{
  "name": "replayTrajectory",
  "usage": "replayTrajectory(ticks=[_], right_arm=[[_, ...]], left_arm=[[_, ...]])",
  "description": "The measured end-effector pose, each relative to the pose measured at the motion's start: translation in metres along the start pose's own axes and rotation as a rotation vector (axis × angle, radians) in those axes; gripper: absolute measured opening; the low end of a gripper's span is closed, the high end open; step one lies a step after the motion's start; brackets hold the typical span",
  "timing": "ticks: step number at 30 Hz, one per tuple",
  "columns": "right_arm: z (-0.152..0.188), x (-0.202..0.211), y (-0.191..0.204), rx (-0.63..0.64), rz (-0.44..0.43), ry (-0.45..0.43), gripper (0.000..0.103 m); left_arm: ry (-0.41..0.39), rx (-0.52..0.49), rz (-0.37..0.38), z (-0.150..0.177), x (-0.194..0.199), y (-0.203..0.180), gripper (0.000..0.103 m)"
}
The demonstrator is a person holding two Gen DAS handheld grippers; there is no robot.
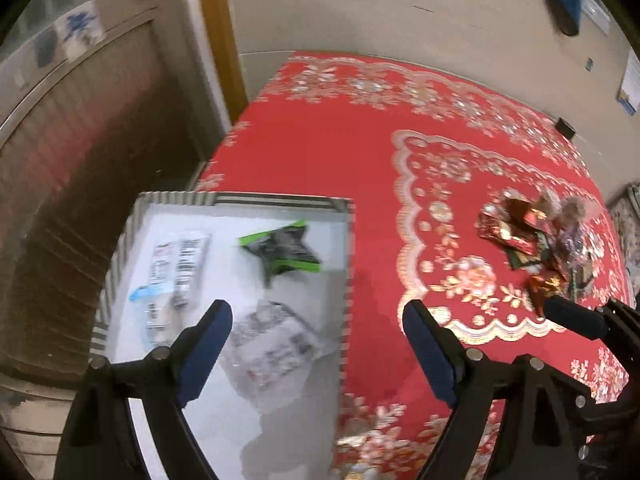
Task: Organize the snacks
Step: 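Move both tools back over the snack pile on the table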
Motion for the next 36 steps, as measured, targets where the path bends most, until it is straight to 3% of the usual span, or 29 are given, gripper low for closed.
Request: replayTrajectory(ticks=[17,22,27,34,36], right_arm=[[0.047,0.045,-0.146,-0.228,0.148,0.010,0.060],[0.053,0.050,-0.167,-0.246,0.164,0.008,0.060],[0.059,0.056,-0.188,-0.288,0.169,0.006,0.060],[0.066,0.060,-0.211,-0.324,0.186,0.011,0.060],[0.067,0.061,-0.218,-0.336,0.191,0.011,0.060]], left_arm=[[0.068,-0.119,0.114,-0.012,-0.026,-0.116,0.089],[0.080,-0.166,0.174,-0.015,-0.032,-0.154,0.089],[0.061,-0.285,0.292,-0.017,-0.036,-0.203,0.089],[0.094,-0.383,0.409,-0.016,-0.048,-0.250,0.089],[0.102,-0.404,0.403,-0.016,-0.053,-0.258,0.089]])
Point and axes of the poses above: each gripper's, at about its wrist camera, not at the fingertips, and x roughly against the way its jaws point, y to its left, z to its underside, the point moved 9 cm from there along -x, roughly the way its jaws point, and after that the axes turned 6 degrees about -x, right-handed, at the moved point
